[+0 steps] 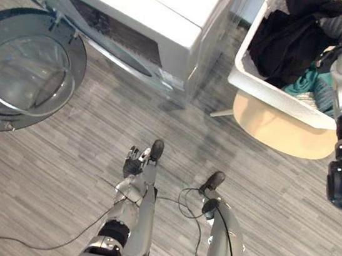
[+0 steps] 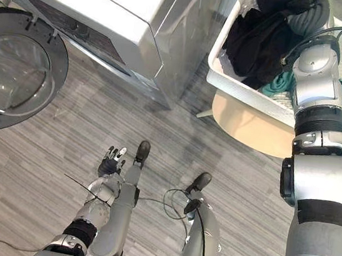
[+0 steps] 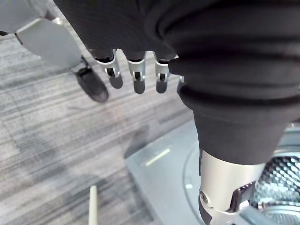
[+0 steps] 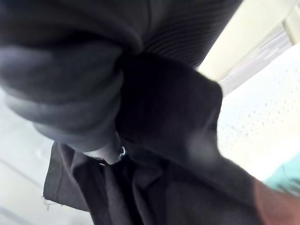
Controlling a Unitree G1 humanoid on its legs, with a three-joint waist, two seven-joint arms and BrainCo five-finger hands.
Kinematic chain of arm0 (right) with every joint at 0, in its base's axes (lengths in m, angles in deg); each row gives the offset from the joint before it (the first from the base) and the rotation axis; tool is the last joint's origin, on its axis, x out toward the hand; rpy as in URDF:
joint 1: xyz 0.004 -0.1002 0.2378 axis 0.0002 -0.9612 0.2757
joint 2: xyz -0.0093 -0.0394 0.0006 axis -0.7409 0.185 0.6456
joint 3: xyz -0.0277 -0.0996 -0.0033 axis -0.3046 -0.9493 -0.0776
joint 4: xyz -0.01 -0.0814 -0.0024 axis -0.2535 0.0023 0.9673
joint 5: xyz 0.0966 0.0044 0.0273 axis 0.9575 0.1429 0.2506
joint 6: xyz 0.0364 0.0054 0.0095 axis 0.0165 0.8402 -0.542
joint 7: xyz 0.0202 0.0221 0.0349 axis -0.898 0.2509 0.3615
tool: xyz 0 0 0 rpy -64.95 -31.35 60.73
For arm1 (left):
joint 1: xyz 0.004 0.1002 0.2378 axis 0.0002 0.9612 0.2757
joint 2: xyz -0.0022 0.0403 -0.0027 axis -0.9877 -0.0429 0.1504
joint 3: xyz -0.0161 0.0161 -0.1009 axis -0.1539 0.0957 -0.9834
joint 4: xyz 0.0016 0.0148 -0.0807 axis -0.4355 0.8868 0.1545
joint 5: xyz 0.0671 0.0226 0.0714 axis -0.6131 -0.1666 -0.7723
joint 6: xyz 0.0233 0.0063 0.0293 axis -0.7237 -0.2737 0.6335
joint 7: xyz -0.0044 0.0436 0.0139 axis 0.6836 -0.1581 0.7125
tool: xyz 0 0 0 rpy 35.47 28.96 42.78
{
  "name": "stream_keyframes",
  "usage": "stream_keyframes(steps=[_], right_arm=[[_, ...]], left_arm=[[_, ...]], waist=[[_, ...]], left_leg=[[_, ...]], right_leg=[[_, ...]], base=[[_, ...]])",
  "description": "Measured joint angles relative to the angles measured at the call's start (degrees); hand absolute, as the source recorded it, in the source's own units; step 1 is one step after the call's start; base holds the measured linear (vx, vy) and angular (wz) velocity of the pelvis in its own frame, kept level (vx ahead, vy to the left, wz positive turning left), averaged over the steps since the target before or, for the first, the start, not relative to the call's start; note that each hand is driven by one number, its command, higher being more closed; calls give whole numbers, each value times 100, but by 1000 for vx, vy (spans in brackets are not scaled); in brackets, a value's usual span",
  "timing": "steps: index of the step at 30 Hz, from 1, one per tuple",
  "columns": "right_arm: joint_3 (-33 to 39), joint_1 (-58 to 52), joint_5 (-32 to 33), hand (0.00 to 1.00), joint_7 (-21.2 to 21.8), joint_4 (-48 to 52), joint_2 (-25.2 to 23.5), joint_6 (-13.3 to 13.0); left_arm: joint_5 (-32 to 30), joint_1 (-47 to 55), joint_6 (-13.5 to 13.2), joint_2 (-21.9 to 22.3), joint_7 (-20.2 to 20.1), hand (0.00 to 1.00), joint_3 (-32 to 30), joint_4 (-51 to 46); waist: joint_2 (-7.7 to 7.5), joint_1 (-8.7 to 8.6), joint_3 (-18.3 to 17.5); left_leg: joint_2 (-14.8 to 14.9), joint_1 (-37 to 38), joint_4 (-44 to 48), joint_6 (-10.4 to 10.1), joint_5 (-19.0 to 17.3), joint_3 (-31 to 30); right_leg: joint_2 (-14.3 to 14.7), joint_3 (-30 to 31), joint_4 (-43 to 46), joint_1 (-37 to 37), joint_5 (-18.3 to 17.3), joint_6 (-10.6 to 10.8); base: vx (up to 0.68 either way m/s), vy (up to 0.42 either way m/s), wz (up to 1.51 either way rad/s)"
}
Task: Pick up the laundry basket with both hands and put the clothes into the washing machine.
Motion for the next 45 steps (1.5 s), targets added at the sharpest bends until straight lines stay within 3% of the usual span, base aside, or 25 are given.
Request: stream_keyframes(steps=[8,15,18,23,28,33,40,45], right_arm=[[894,-635,-13,100,-404,537,2,-22],[1112,-779,-14,100,-550,778,21,-34],[1107,-964,-15,100,-627,1216,67,-91],[1103,-967,-18,100,-685,1525,164,-97],[996,-795,-4,100,-698,1814,175,-95],[608,-152,127,100,-698,1940,71,-94],[-43,94,810,100,-543,2124,-533,-97],[-365,172,1201,100,-413,2124,-917,-99]], left_arm=[[-904,667,26,-359,-41,0,943,-627],[-1445,1086,119,-667,-281,0,1998,-1785],[-1790,1065,127,-832,-495,0,2509,-2495],[-1859,726,128,-977,-657,0,3087,-3356],[-2307,-96,130,-905,-610,0,3439,-3343],[-2574,-1114,149,-538,-320,0,3308,-2335],[-2823,-2664,729,32,407,0,2331,586],[-3181,-3561,898,182,715,0,1903,1686]], waist=[[1,-126,-502],[26,-282,-893],[34,-335,-1116],[23,-463,-1508],[18,-561,-1815],[4,-747,-1874],[-145,-1138,-2012],[-155,-1222,-2018]], left_leg=[[-5,609,-196,42,3,68],[0,976,-208,131,-64,187],[3,1135,-215,200,-124,291],[8,1434,-226,234,-219,558],[38,1632,-258,226,-274,862],[117,1805,-261,214,-285,1049],[209,1917,-262,163,-324,1376],[213,1914,-263,126,-352,1568]], right_leg=[[36,57,-95,542,11,22],[240,183,-573,1017,205,94],[311,296,-819,1220,297,136],[406,499,-1292,1561,559,162],[526,778,-1776,1774,837,196],[663,967,-2092,1945,1039,137],[779,1320,-2235,1902,1123,152],[799,1534,-2240,1761,1208,107]], base=[[-16,-44,1],[17,-21,-8],[11,-3,-13],[20,7,-20],[-6,11,-31],[-35,-5,-25],[-16,-11,-24],[20,3,-23]])
